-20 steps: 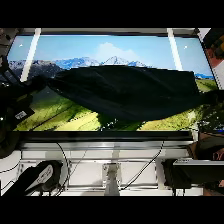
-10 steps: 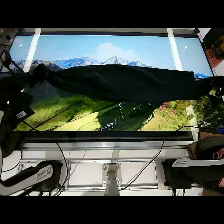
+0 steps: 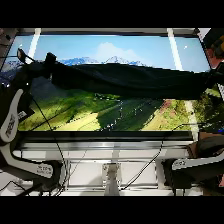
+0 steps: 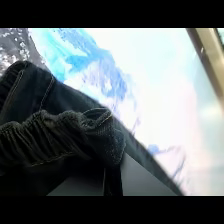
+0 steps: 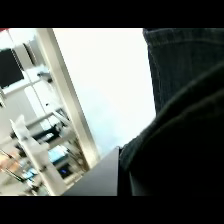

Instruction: Fold the clothes and pants, and hang the long-sleeved shirts on hangers.

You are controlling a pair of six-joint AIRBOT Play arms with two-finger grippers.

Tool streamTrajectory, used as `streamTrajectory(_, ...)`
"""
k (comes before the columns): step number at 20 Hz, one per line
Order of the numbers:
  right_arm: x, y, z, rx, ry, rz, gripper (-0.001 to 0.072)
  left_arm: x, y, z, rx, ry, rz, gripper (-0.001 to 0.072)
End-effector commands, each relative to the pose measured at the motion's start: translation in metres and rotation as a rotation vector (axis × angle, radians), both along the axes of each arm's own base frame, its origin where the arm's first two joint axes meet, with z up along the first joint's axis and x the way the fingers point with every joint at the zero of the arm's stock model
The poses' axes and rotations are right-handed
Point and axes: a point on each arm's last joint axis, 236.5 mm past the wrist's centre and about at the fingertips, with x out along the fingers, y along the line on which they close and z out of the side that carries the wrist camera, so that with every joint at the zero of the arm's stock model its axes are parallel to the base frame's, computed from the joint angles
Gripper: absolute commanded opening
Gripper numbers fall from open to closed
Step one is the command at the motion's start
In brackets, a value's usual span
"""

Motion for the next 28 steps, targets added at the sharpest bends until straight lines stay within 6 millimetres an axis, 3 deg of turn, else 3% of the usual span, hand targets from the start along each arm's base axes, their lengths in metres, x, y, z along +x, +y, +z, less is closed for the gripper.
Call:
streamTrajectory(1, 0.024, 0.004, -0.015, 0.089, -0.036, -0.144, 0.0014, 0.028, 0.001, -0.025, -0.104, -0.005, 0.101, 0.0026)
streamTrajectory(2, 0.03, 0.003, -0.017, 0.106, -0.054, -0.182, 0.0014, 0.035, 0.004, -0.024, -0.101, -0.02, 0.108, 0.0027)
streamTrajectory(4, 0.045, -0.009, -0.013, 0.093, -0.105, -0.234, 0.0017, 0.056, 0.018, -0.004, -0.124, -0.129, 0.189, 0.005)
streamTrajectory(5, 0.057, -0.016, -0.005, 0.056, -0.132, -0.224, 0.0033, 0.066, 0.031, 0.014, -0.147, -0.213, 0.254, 0.0167)
streamTrajectory(7, 0.084, -0.03, 0.025, -0.187, -0.171, -0.085, 0.0387, 0.08, 0.047, 0.037, -0.219, -0.309, 0.336, 0.0373)
streamTrajectory(9, 0.108, -0.027, 0.051, -0.352, -0.191, 0.077, 0.0402, 0.087, 0.052, 0.042, -0.22, -0.322, 0.335, 0.0382)
streamTrajectory(10, 0.115, -0.025, 0.059, -0.366, -0.198, 0.124, 0.0469, 0.089, 0.051, 0.043, -0.213, -0.322, 0.328, 0.0395)
streamTrajectory(11, 0.118, -0.025, 0.064, -0.363, -0.201, 0.154, 0.0479, 0.09, 0.052, 0.044, -0.21, -0.326, 0.326, 0.0433)
streamTrajectory(14, 0.109, -0.018, 0.059, -0.399, -0.155, 0.29, 0.0467, 0.087, 0.044, 0.054, -0.084, -0.315, 0.242, 0.0437)
streamTrajectory(15, 0.101, -0.009, 0.05, -0.399, -0.121, 0.364, 0.0389, 0.084, 0.037, 0.061, 0.012, -0.31, 0.181, 0.0433)
streamTrajectory(16, 0.091, 0.003, 0.038, -0.414, -0.081, 0.471, 0.0196, 0.08, 0.03, 0.073, 0.129, -0.315, 0.113, 0.0418)
streamTrajectory(17, 0.08, 0.015, 0.028, -0.437, -0.051, 0.586, 0.0051, 0.076, 0.024, 0.088, 0.239, -0.328, 0.053, 0.0418)
streamTrajectory(18, 0.065, 0.034, 0.017, -0.435, -0.023, 0.718, 0.0036, 0.069, 0.015, 0.099, 0.315, -0.323, -0.002, 0.0418)
streamTrajectory(19, 0.049, 0.055, 0.008, -0.427, -0.001, 0.859, 0.0046, 0.06, 0.006, 0.108, 0.375, -0.302, -0.064, 0.0418)
streamTrajectory(21, 0.019, 0.1, -0.004, -0.349, 0.032, 1.08, 0.0219, 0.038, -0.016, 0.113, 0.481, -0.233, -0.206, 0.0418)
streamTrajectory(24, -0.014, 0.171, -0.015, -0.226, 0.072, 1.336, 0.0232, 0.005, -0.048, 0.113, 0.58, -0.146, -0.401, 0.0418)
streamTrajectory(26, -0.024, 0.213, -0.025, -0.202, 0.111, 1.458, 0.0264, -0.005, -0.062, 0.118, 0.592, -0.139, -0.448, 0.0419)
streamTrajectory(28, -0.007, 0.239, -0.031, -0.345, 0.066, 1.535, 0.0276, -0.008, -0.073, 0.124, 0.593, -0.154, -0.465, 0.0418)
